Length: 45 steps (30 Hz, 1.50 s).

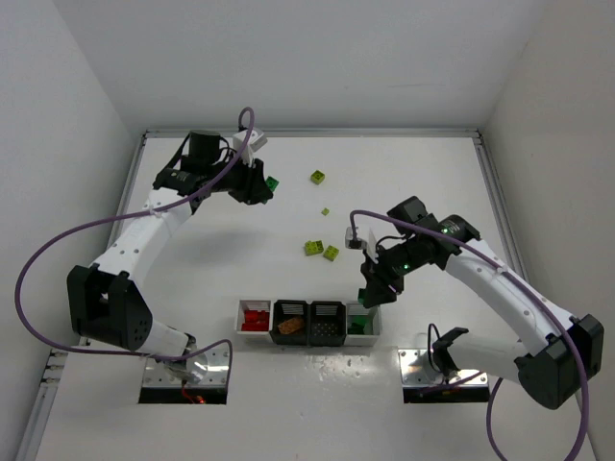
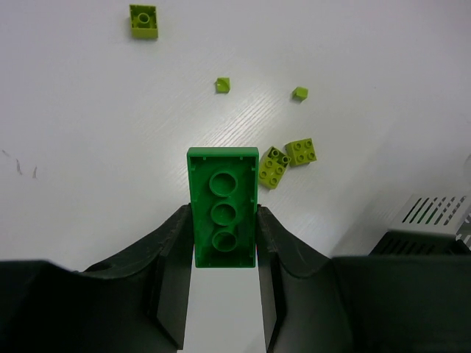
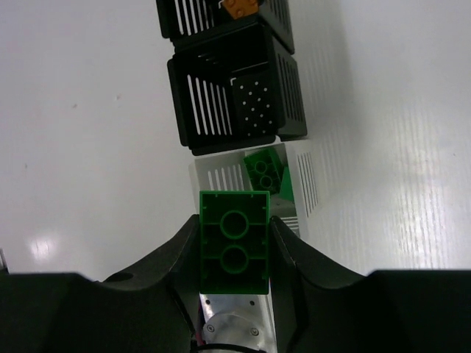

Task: Sort the legos into containers by color

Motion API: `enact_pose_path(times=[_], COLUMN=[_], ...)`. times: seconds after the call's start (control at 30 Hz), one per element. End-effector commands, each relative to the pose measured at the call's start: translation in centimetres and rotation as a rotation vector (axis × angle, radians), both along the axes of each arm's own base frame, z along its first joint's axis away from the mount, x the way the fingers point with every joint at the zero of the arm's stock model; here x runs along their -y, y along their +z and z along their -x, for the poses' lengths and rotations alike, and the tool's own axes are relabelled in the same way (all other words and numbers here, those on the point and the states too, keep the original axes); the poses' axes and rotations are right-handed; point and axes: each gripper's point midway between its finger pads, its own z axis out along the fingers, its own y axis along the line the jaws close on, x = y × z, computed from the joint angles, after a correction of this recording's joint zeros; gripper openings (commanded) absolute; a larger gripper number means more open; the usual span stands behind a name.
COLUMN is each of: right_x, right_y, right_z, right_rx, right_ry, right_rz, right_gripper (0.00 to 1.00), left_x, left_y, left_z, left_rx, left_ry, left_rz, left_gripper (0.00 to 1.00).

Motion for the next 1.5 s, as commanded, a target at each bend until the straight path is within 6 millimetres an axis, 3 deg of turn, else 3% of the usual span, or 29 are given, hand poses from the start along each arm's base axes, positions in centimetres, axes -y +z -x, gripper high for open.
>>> enact_pose_path(times=[0.0,0.13,0.23,0.4,0.5,0.53,0.67,0.83,0.87,0.97,1.03,1.13,1.17,1.27,1.3,1.33,1.37,1.4,1.43,1.47], right_x=[-0.9,-1.4,-1.4,-1.2,-0.6,-0.6,-0.3,-0.6,-0.5,-1.3,-0.9,-0.1,1.8,4.8,7.2,8.4,10.7,11.6,12.3,12.9], right_y=[-0.8,-2.0,-2.8,-2.1,-1.7,-1.8,-1.5,-0.9,-0.8,1.6,4.7,7.1,5.9,4.5,3.3,2.8,3.2,2.0,2.0,2.6], right_z=[0.0,-0.6,-0.4,-0.1,0.2,0.2,0.8,0.9,0.6,-3.5,-9.4,-14.0,-16.3,-19.9,-22.1,-23.2,-24.9,-26.3,-27.0,-28.3], right_rx=[0.043,0.053,0.012,-0.014,-0.008,0.0,-0.017,0.002,0.012,0.132,0.243,0.274,0.215,0.13,0.078,0.057,0.05,0.02,0.014,0.05], right_ry=[0.07,0.096,0.113,0.117,0.146,0.155,0.175,0.212,0.2,0.065,-0.283,-0.511,-0.605,-0.737,-0.819,-0.853,-0.926,-0.949,-0.965,-0.973], right_rz=[0.016,0.074,0.125,0.142,0.159,0.157,0.16,0.142,0.155,0.148,0.158,0.095,0.127,0.144,0.163,0.166,0.152,0.156,0.148,0.136], right_gripper=[0.0,0.1,0.11,0.14,0.34,0.47,0.62,0.64,0.6,0.57,0.57,0.58,0.58,0.61,0.61,0.61,0.61,0.62,0.62,0.62], left_x=[-0.1,-0.1,0.0,0.0,0.1,0.2,0.3,0.6,0.7,2.6,4.7,6.9,8.3,10.7,11.3,11.8,12.9,13.5,14.3,15.4], left_y=[3.0,3.3,3.8,3.8,3.8,3.9,3.8,4.1,4.6,5.1,5.3,5.2,4.4,4.4,4.0,4.0,3.5,3.1,2.1,1.2], left_z=[0.7,0.8,1.1,1.1,1.2,1.3,1.1,1.2,1.5,3.5,5.7,7.9,9.7,12.9,14.0,14.7,16.6,17.7,18.3,20.5], left_rx=[0.047,0.056,0.065,0.065,0.07,0.069,0.08,0.086,0.095,0.117,0.133,0.131,0.103,0.077,0.06,0.058,0.041,0.03,0.011,0.0], left_ry=[-0.007,-0.007,-0.015,-0.015,-0.028,-0.036,-0.036,-0.058,-0.067,-0.148,-0.228,-0.276,-0.326,-0.426,-0.46,-0.486,-0.543,-0.574,-0.607,-0.681], left_rz=[0.053,0.055,0.063,0.063,0.063,0.068,0.071,0.087,0.095,0.11,0.139,0.164,0.166,0.19,0.191,0.192,0.189,0.186,0.171,0.155], left_gripper=[0.11,0.11,0.11,0.11,0.11,0.11,0.11,0.11,0.11,0.11,0.1,0.08,0.08,0.08,0.08,0.08,0.08,0.08,0.08,0.08])
